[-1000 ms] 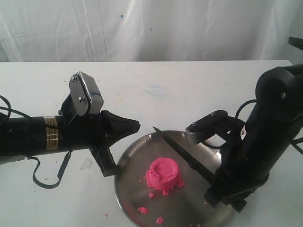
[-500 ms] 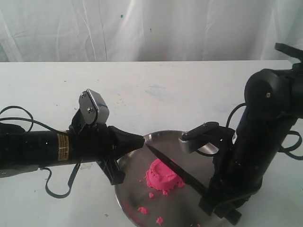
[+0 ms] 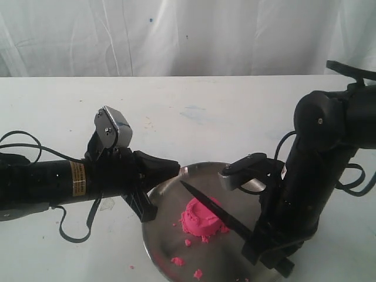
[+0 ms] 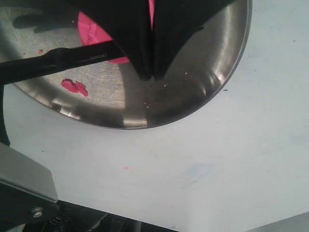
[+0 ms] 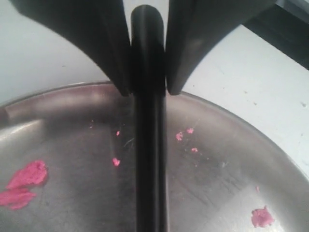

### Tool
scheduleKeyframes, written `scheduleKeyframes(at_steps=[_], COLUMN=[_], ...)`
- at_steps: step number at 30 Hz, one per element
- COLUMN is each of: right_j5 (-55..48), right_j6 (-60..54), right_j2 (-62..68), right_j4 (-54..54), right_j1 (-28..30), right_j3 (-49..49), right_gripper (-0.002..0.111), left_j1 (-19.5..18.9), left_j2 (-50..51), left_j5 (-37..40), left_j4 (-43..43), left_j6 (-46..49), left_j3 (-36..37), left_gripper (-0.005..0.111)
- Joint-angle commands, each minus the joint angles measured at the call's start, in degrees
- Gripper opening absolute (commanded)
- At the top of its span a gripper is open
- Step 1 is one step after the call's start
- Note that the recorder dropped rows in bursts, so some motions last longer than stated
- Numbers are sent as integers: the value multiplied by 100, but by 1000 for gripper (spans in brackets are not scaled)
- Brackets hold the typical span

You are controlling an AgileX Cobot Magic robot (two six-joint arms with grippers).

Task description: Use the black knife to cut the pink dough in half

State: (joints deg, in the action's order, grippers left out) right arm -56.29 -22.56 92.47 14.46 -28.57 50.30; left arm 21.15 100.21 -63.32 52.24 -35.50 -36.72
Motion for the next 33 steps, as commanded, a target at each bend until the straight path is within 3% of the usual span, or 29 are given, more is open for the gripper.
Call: scheduleKeyframes(at_steps=[1, 5, 12, 18, 33], right_j5=[-54, -128, -128, -31, 260], right_j6=[-60, 311, 2172, 2188, 2256], right_j2=[-6, -74, -104, -104, -92], right_j4=[-47, -570, -2673, -2631, -2362], right_j1=[-39, -331, -1132, -1468, -1482], right_j3=[141, 317, 328, 276, 51], right_gripper=[0, 0, 0, 0, 0], left_j1=[25, 25, 25, 25, 25], left_j2=[-13, -13, -13, -13, -13], left_j5=[-51, -51, -30, -7, -7], left_j4=[-36, -78, -93, -96, -96], left_j6=[-52, -52, -52, -52, -52], left_j3=[-12, -12, -12, -12, -12], left_gripper=[0, 0, 0, 0, 0])
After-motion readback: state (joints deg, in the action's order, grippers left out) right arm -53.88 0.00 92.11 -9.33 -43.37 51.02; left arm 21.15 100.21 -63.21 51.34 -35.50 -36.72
